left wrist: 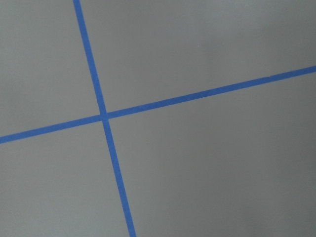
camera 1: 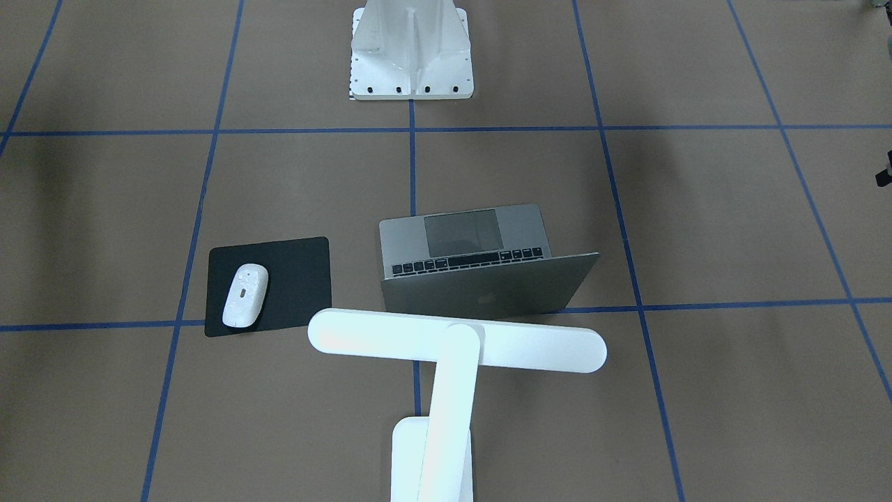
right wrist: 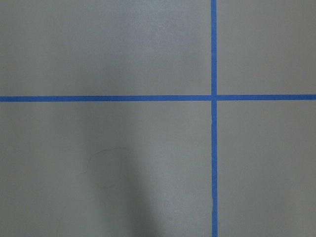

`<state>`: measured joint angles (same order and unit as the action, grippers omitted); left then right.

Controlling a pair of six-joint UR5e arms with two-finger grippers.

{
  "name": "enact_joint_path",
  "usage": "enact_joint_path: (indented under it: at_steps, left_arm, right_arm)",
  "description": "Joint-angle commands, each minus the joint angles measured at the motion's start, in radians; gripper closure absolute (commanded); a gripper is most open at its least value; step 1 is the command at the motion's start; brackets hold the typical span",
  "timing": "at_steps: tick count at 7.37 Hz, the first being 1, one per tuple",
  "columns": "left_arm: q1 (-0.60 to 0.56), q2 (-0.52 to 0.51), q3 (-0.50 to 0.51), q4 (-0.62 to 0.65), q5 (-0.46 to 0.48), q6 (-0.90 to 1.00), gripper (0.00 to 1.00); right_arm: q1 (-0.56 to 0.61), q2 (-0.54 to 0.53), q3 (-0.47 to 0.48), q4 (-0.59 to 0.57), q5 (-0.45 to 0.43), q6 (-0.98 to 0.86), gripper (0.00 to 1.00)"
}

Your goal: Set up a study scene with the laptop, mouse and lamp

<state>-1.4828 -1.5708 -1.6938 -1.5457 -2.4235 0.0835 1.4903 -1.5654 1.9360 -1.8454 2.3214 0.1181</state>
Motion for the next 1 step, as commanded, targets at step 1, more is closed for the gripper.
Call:
enact_joint_path:
  at_steps: [1]
  left_arm:
    - [-0.005, 0.006, 0.0, -0.001, 0.0, -0.001, 0.0]
  right_arm:
    - [-0.01, 0.004, 0.0, 0.0, 0.001, 0.0, 0.0]
